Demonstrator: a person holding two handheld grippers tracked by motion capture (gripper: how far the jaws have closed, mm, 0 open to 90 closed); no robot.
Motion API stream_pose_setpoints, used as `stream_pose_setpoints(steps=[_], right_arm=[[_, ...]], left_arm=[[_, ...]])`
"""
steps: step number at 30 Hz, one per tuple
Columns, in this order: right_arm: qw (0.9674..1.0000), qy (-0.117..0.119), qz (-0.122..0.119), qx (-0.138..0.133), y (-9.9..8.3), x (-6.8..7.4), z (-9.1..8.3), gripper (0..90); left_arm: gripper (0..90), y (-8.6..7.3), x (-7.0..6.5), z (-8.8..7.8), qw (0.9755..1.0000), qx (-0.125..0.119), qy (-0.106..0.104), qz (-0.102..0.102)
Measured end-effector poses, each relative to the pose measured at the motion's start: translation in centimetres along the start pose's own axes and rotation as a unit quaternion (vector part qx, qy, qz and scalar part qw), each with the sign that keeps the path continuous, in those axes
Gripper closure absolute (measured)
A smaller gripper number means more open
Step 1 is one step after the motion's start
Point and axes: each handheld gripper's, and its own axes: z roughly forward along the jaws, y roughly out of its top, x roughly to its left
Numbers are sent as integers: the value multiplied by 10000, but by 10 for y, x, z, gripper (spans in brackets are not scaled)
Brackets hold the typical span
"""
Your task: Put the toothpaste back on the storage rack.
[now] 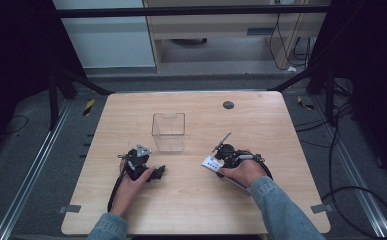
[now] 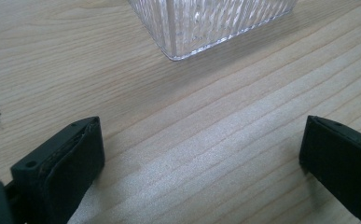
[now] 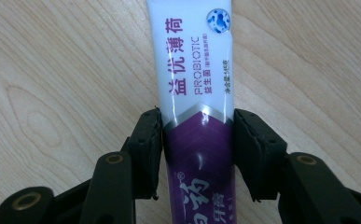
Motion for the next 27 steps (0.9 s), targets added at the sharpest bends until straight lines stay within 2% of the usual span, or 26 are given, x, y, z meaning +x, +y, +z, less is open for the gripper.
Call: stream_pose_setpoints(steps=[10, 14, 27], right_arm=[[9999, -102, -66, 5, 0, 1, 0, 566], [9997, -193, -178, 18, 1, 2, 0, 591], [9997, -203, -148, 15, 0, 4, -3, 678]], left_arm=[[0, 0, 0, 0, 10000, 0, -1, 1], [0, 0, 0, 0, 10000, 2, -2, 3], [0, 0, 0, 0, 10000, 0, -1, 2]])
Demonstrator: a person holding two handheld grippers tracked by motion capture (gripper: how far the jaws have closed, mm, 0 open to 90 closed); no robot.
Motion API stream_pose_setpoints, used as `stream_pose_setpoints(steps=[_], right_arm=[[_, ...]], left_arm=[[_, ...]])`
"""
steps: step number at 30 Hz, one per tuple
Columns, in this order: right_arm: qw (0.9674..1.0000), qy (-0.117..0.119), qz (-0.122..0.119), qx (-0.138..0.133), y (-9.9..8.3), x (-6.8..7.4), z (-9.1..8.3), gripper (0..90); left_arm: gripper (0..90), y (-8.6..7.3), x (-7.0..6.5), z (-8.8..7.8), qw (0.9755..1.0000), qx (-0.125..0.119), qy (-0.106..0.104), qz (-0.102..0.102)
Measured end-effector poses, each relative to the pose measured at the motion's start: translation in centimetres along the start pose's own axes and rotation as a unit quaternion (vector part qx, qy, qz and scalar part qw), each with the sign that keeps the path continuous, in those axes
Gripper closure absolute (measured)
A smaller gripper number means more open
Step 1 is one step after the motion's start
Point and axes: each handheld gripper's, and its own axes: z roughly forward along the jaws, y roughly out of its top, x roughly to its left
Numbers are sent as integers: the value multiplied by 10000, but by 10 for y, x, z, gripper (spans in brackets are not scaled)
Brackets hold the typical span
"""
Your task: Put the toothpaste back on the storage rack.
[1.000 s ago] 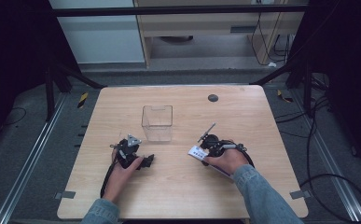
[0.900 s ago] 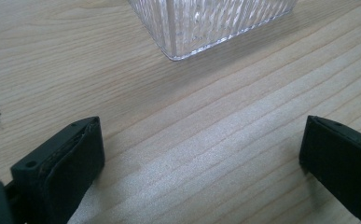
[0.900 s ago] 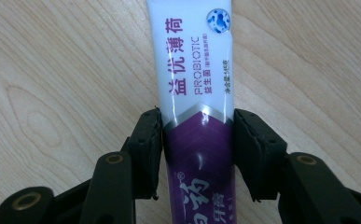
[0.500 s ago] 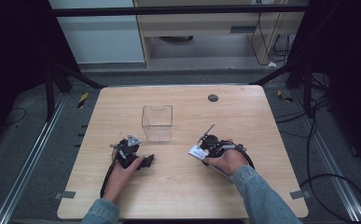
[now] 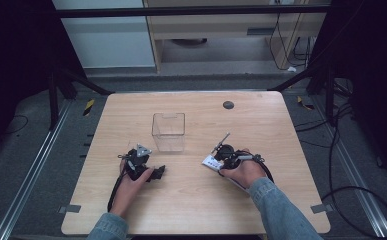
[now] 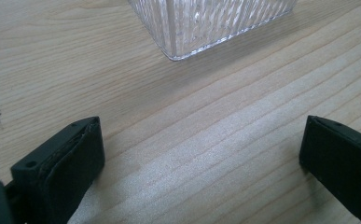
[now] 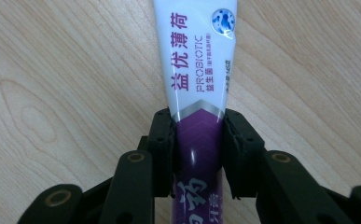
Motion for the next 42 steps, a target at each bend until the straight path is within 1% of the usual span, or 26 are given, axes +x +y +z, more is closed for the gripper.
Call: stream_pose_setpoints(steps=[3, 6, 10, 15, 17, 18, 27, 29, 36, 42], right_arm=[[10000, -4, 14, -9, 0, 0, -1, 697], [10000, -11, -45, -15, 0, -1, -1, 704], [10000, 1, -7, -6, 0, 0, -1, 708], [10000, 15, -20, -6, 0, -1, -1, 715], [10000, 22, 18, 22, 0, -1, -2, 719], [10000, 29, -5, 18, 1, -1, -1, 721], [10000, 1, 17, 61, 2, -1, -2, 741], [10000, -24, 55, 73, 2, 0, -3, 746], [10000, -57, 31, 16, 1, 1, -4, 761], [9999, -40, 113, -19, 0, 1, -5, 769]], left_arm=[[0, 0, 0, 0, 10000, 0, 0, 0], [0, 0, 0, 0, 10000, 1, 0, 2], [0, 0, 0, 0, 10000, 1, 0, 1], [0, 0, 0, 0, 10000, 1, 0, 0], [0, 0, 0, 0, 10000, 1, 0, 0], [0, 0, 0, 0, 10000, 0, 0, 1], [0, 0, 0, 0, 10000, 0, 1, -1], [0, 0, 0, 0, 10000, 0, 1, 0], [0, 0, 0, 0, 10000, 1, 0, -1], [0, 0, 0, 0, 10000, 1, 0, -1]])
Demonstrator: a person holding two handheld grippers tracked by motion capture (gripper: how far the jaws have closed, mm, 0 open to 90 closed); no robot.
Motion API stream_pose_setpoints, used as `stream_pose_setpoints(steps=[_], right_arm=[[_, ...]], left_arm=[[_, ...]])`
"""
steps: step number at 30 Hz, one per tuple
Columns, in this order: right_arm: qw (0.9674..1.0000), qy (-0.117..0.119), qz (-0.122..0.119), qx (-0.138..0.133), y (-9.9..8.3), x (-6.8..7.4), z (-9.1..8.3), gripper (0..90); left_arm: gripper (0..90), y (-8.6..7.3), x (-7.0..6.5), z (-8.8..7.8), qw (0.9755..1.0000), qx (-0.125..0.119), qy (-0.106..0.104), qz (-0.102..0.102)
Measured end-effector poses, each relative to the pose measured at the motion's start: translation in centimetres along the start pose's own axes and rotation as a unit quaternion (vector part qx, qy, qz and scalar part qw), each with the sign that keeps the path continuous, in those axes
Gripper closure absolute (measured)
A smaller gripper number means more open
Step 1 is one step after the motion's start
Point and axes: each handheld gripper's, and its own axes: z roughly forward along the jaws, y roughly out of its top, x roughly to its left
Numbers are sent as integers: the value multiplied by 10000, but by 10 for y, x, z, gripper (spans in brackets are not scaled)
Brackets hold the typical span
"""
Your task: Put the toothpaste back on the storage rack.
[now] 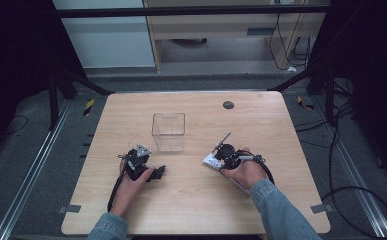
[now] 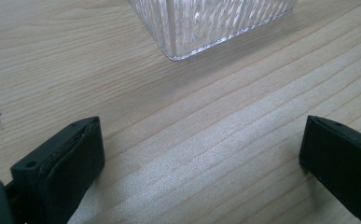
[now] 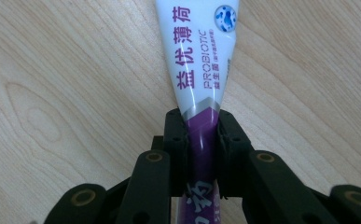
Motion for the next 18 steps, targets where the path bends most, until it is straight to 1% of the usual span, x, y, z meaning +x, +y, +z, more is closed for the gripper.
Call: stream_pose_setpoints(steps=[2, 7, 9, 13, 17, 18], right_arm=[[10000, 9, -41, -11, 0, -1, 0, 770], [10000, -29, 29, 30, -1, -2, -1, 772], [10000, -39, 9, 7, -2, -3, -2, 773], [10000, -27, 83, -18, -4, -5, -6, 774], [9999, -65, 77, -91, -5, -7, -12, 774], [9998, -49, 148, -108, -6, -8, -14, 775]], left_arm=[[0, 0, 0, 0, 10000, 0, -1, 1], [0, 0, 0, 0, 10000, -1, 0, 1], [0, 0, 0, 0, 10000, 0, 1, 0], [0, 0, 0, 0, 10000, 0, 0, -1], [0, 0, 0, 0, 10000, -1, 0, 0], [0, 0, 0, 0, 10000, 1, 0, -1]])
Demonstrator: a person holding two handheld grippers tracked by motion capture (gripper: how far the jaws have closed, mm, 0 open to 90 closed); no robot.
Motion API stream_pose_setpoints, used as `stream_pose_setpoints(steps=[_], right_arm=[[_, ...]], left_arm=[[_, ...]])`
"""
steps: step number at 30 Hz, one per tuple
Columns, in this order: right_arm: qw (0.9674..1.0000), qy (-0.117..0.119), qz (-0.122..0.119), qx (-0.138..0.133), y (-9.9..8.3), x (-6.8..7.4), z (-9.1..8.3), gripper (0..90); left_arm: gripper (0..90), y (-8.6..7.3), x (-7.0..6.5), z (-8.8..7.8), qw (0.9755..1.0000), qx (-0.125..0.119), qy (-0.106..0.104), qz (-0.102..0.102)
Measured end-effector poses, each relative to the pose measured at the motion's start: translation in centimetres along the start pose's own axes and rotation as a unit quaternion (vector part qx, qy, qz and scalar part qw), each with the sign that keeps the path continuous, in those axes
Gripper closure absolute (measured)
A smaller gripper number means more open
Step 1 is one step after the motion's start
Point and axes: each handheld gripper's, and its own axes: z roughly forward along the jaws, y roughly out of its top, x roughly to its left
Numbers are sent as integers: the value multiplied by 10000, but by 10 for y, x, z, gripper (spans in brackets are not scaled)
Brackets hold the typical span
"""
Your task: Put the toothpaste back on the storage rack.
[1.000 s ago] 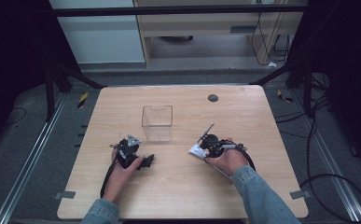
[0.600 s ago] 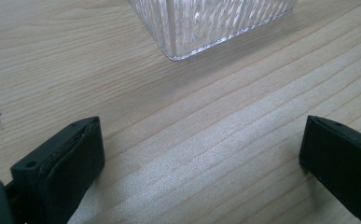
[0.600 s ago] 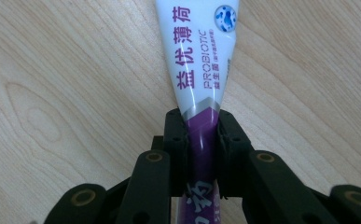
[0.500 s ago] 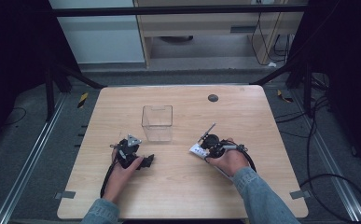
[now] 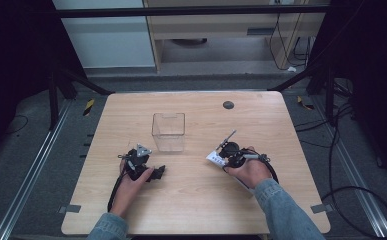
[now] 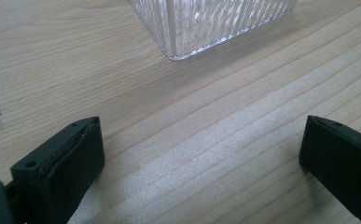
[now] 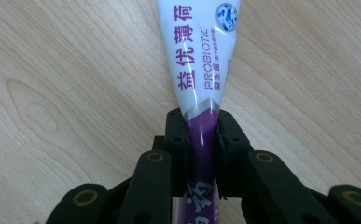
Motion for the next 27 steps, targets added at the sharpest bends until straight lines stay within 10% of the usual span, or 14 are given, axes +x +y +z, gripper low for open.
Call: stream_pose_setpoints(steps=[27], right_arm=[[9917, -231, 327, -1222, 11, -21, -52, 774]], left_arm=[[0, 0, 0, 0, 10000, -3, 0, 0]])
